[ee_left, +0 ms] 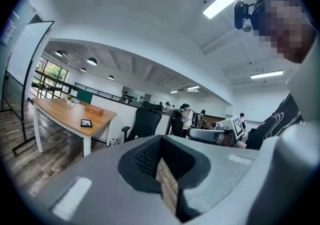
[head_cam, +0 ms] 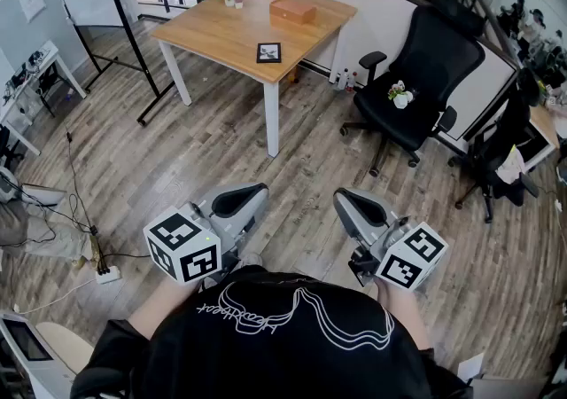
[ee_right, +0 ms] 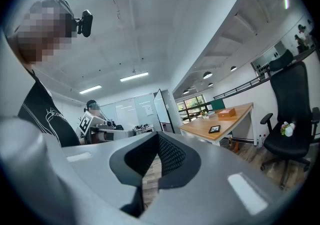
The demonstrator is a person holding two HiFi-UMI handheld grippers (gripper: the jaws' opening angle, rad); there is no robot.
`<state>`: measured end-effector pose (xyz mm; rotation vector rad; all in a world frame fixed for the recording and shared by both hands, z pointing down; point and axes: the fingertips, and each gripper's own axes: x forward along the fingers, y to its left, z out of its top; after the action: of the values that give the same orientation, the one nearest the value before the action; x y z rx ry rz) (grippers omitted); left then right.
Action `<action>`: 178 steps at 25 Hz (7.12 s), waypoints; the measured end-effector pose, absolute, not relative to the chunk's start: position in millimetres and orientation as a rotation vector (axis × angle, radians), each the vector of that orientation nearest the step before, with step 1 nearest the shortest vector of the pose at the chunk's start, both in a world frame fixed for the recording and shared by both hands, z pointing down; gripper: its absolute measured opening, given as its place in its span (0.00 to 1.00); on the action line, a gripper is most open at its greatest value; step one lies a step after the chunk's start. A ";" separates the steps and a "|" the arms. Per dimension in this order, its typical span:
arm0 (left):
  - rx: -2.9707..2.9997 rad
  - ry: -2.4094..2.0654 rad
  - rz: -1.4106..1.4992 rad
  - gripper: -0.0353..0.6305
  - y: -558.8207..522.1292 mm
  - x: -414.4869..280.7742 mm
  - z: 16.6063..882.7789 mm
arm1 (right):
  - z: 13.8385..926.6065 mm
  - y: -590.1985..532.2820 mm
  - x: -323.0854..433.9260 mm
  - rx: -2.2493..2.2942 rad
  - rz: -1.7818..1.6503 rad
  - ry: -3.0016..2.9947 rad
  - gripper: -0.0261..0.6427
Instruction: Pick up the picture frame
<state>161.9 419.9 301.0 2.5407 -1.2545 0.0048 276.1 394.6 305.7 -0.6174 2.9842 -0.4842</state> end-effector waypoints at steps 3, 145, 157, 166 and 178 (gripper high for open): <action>2.537 -1.250 0.018 0.05 418.8 166.1 303.7 | 306.3 393.8 279.5 -0.614 -0.480 2.984 0.07; 2.046 -0.952 0.491 0.39 -325.6 -122.6 602.6 | 626.7 -357.4 -55.3 -1.028 -2.003 2.801 0.19; 1.997 -0.917 0.271 0.24 -341.7 -116.8 578.1 | 624.1 -357.5 -54.0 -1.063 -1.851 2.974 0.25; 2.143 -0.943 0.240 0.15 -350.3 -109.4 530.6 | 575.5 -363.6 -50.6 -1.006 -1.398 3.167 0.32; 2.264 -0.984 0.120 0.15 -353.5 -134.4 445.3 | 458.5 -339.9 -50.8 -0.937 -0.814 3.252 0.21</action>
<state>-134.4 -353.5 445.3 2.2636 -0.9842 0.1203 -50.8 -339.9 458.5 -0.9375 3.2516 -0.8145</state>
